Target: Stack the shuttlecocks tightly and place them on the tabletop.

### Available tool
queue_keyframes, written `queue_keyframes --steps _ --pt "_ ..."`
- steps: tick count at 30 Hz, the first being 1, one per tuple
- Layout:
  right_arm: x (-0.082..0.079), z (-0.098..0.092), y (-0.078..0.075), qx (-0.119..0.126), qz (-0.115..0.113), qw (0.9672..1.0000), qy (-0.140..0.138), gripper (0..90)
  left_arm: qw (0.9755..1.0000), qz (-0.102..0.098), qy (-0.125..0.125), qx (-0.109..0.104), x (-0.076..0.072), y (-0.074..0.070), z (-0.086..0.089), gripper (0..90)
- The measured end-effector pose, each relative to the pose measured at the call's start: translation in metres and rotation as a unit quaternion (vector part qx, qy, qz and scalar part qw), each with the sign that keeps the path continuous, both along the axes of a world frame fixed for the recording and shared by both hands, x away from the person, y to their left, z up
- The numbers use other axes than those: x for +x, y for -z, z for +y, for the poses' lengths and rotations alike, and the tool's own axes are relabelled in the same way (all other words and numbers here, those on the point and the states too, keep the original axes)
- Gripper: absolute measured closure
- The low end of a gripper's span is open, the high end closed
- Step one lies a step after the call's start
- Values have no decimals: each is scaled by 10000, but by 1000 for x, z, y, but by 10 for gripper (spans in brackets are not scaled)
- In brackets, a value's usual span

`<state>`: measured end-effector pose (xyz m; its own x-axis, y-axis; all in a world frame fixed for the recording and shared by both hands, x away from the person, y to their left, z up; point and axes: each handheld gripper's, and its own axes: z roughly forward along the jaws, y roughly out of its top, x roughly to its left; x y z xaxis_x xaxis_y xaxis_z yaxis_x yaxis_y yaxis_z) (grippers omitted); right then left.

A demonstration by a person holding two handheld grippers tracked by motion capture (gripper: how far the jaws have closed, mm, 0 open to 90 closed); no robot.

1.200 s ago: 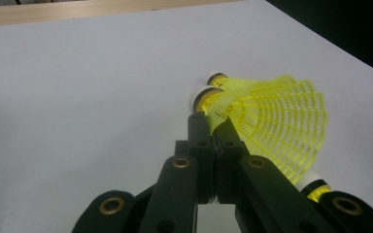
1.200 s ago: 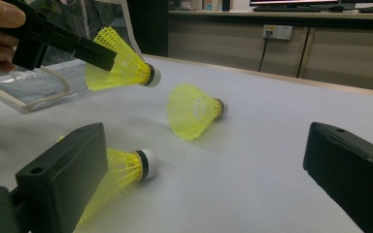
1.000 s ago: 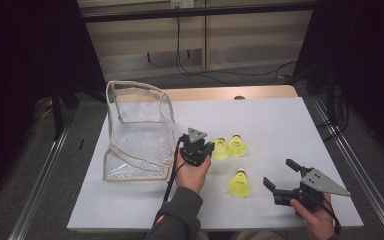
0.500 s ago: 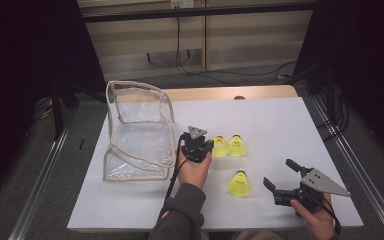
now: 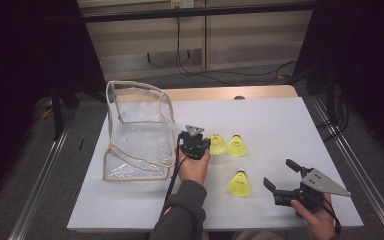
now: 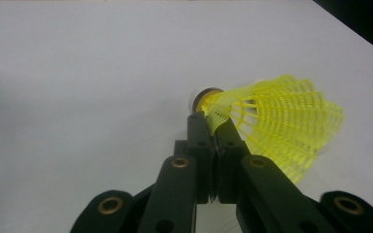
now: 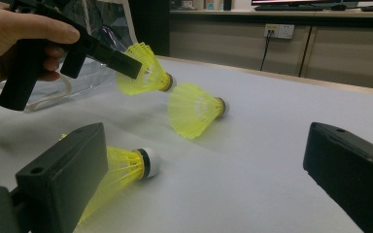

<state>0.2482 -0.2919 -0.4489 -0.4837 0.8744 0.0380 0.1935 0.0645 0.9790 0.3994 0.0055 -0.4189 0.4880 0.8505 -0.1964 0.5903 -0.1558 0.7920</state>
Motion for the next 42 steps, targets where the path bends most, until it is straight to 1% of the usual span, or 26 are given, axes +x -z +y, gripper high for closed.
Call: queue_keyframes --steps 1,5,10,11,15,19,21,22,23,25,26,28,29,31,34,35,36,38,42 --pt "0 0 0 11 -4 10000 -7 17 10000 -8 -24 -16 0 0 0 880" --pt "0 0 0 13 9 10000 -8 17 10000 -54 -69 29 1 0 0 850" --pt "0 1 0 9 12 10000 -36 17 9999 -55 -84 40 5 3 -1 847" --pt "1 1 0 10 17 10000 -39 17 9999 -80 -134 -1 6 3 -1 847" --pt "0 1 0 10 19 10000 -43 17 9997 -163 -174 -86 8 4 -1 835" --pt "1 0 1 16 21 10000 -36 17 9997 -192 -137 -32 11 1 -4 831" --pt "1 0 1 34 27 10000 -34 17 9997 -208 -128 -62 13 -3 -6 830" --pt "1 0 1 27 26 10000 -38 17 9997 -201 -144 -42 14 -5 -7 829" --pt "1 0 1 42 31 10000 -33 17 9996 -227 -151 -74 15 -5 -8 829" --pt "1 0 1 38 15 10000 -38 17 9997 -189 -153 7 18 -4 -8 830" --pt "0 0 0 39 26 10000 -50 17 9997 -206 -149 -1 19 -4 -8 830" --pt "0 -1 1 24 27 10000 -58 17 9995 -237 -181 75 20 -3 -10 830" --pt "0 -1 1 25 25 10000 -67 17 9995 -259 -195 62 21 -2 -10 830" --pt "0 -1 1 27 25 10000 -65 17 9995 -237 -187 72 24 -2 -10 830" --pt "0 -1 1 29 25 10000 -68 17 9993 -270 -263 13 27 -2 -11 835" --pt "0 -1 1 26 25 10000 -70 17 9994 -264 -233 39 28 -3 -11 837" --pt "0 -1 1 29 30 10000 -68 17 9992 -292 -257 46 29 -4 -10 844" --pt "1 -1 1 30 24 10000 -71 17 9991 -320 -265 16 30 -6 -10 857" --pt "1 -1 1 33 36 10000 -65 17 9992 -297 -256 24 30 -8 -9 883"
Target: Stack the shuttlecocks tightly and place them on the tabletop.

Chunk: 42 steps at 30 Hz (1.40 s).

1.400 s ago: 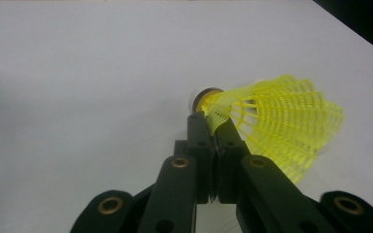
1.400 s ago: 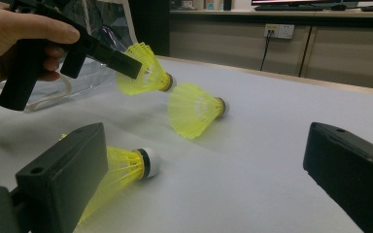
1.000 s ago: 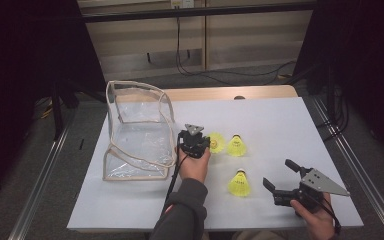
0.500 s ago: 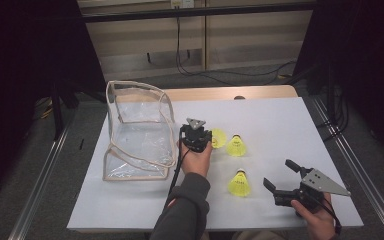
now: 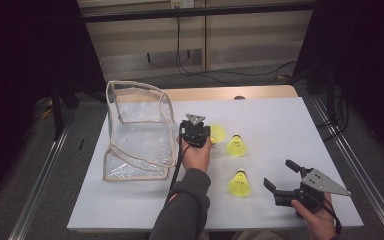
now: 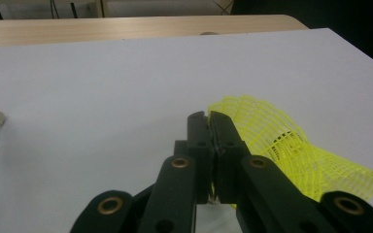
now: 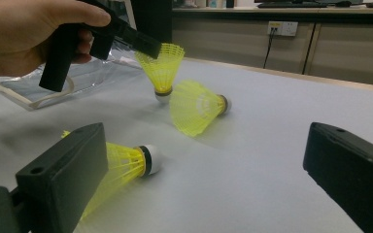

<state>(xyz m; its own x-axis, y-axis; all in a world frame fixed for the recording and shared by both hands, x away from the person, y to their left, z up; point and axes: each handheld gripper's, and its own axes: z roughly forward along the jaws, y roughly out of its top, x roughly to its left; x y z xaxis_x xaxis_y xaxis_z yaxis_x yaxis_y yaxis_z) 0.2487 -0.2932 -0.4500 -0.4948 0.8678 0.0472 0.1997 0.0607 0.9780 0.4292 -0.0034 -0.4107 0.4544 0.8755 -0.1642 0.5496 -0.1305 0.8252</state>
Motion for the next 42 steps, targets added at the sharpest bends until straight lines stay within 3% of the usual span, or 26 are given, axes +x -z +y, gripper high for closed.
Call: queue_keyframes --steps 19,34,42 --pt "0 0 0 -9 -17 10000 -21 19 9991 85 -117 396 -1 -4 9 884" --pt "-1 1 0 3 0 10000 -39 20 9996 -159 -71 222 7 4 1 862" --pt "-1 -1 -1 3 -27 10000 -22 21 9995 -176 26 263 10 4 -7 855"
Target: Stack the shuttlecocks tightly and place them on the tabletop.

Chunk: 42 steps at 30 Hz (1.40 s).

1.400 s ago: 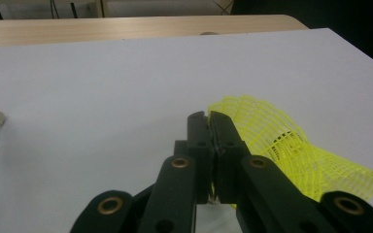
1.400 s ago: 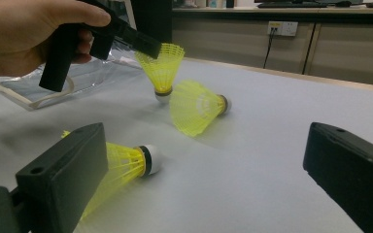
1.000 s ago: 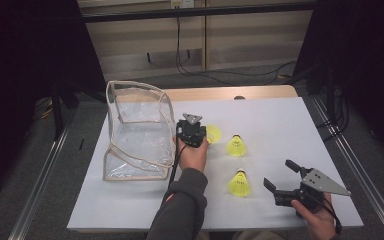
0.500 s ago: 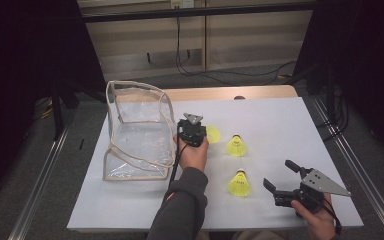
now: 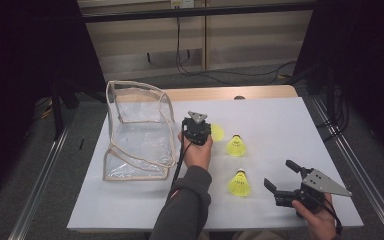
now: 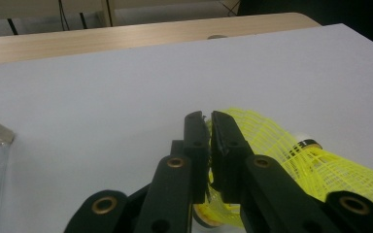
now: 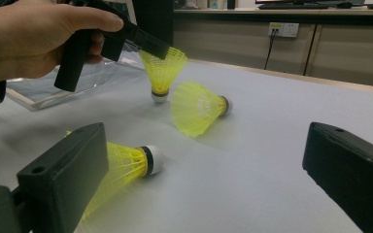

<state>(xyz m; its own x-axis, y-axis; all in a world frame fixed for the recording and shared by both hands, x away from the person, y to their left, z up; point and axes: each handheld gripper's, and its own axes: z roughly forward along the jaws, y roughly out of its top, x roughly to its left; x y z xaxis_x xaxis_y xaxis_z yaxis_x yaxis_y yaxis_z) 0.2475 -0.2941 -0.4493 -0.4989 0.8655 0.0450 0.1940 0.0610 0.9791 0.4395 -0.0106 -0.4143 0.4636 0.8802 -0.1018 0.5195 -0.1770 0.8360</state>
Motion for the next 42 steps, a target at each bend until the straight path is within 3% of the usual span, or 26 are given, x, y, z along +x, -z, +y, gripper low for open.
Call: queue_keyframes --steps 20,26,31,42 --pt "-1 0 0 -11 23 10000 12 20 9993 116 -159 320 -4 -12 17 882" --pt "-1 0 0 -9 28 10000 14 20 9983 272 -121 492 -3 -10 18 885" --pt "-1 0 1 -13 25 10000 7 20 9992 256 -97 305 -1 -7 16 873" --pt "0 -1 1 7 32 10000 14 21 9998 127 -90 106 3 -1 7 803"
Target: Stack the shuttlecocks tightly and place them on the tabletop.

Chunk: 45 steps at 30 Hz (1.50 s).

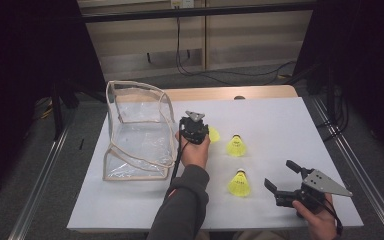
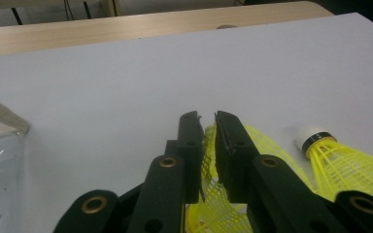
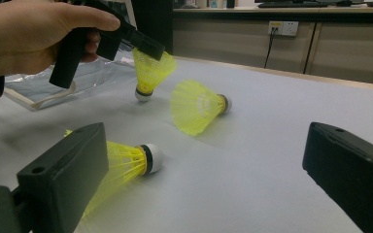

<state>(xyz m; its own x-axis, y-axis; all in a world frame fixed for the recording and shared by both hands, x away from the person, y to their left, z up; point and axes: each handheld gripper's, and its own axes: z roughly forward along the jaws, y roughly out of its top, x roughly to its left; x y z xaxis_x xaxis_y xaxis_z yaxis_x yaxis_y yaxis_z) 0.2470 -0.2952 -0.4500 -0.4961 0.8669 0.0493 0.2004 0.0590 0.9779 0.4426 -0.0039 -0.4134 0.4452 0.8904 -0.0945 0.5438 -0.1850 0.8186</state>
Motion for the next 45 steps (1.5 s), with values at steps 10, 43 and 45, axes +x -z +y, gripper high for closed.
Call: queue_keyframes --steps 10,43,45 --pt "0 0 0 36 24 10000 -34 20 9999 -75 119 13 0 2 -5 838" --pt "0 0 1 11 46 10000 -69 21 9985 -221 -78 495 3 -5 10 886" --pt "0 0 1 11 50 10000 -71 21 9983 -224 -95 530 3 -5 11 886"
